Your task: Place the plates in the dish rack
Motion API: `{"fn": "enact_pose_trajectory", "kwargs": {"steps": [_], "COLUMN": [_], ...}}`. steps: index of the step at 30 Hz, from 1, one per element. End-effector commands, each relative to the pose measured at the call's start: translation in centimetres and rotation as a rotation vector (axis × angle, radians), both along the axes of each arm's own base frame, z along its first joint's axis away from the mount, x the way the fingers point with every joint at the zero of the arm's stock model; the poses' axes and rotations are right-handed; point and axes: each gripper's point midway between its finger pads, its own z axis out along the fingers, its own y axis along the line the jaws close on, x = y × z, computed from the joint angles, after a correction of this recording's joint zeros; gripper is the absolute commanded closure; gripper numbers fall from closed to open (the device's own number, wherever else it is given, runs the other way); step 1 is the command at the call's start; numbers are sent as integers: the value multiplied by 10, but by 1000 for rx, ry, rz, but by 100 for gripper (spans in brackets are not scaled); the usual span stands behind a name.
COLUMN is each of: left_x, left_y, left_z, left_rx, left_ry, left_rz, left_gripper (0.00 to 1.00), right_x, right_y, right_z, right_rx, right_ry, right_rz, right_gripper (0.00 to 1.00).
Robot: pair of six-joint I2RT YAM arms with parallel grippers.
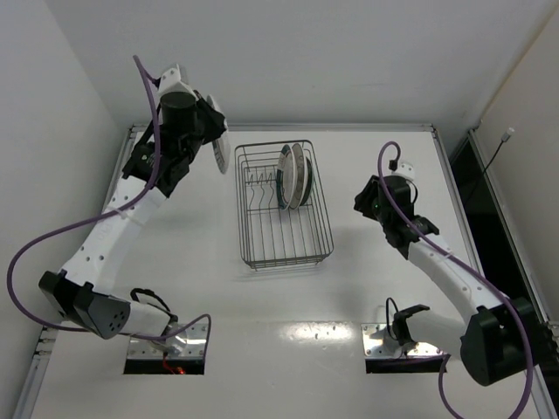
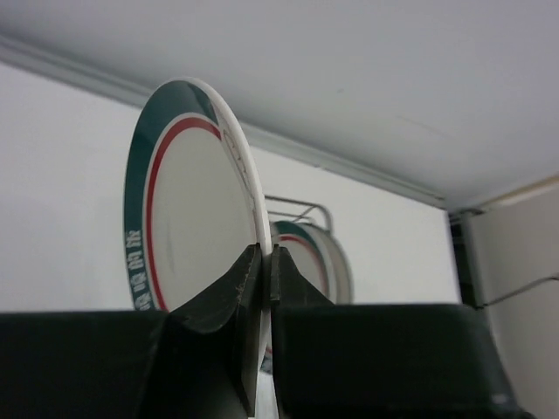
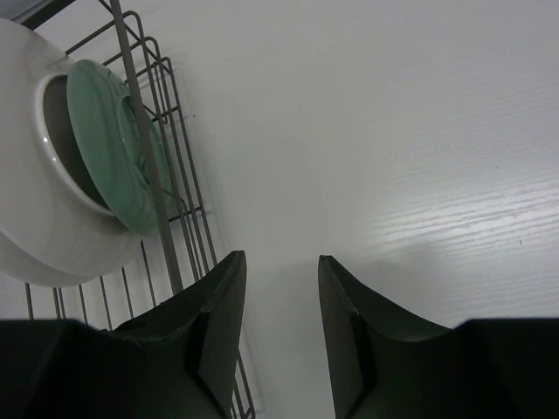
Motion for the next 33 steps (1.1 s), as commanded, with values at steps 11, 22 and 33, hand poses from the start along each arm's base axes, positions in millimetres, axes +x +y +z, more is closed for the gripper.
{"fn": "enact_pose_trajectory", "kwargs": {"steps": [11,22,33], "left_x": [1,9,17], "left_y": [-93,-102,-97], "left_z": [39,-8,-60], "left_rx": [-403,-495,-477], "left_ry": [-324,-265,-158], "left_rz": [-425,-426,-358], "left_gripper": [100,100,100], "right_x": [5,4,4], "right_y": [-12,-20,-23], "right_z": [3,-3,-3], "right_rx": [44,61,61], "right_ry": [-39,-26,-26], "right_rz": [-15,-20,-29], "right_gripper": [65,66,66]}}
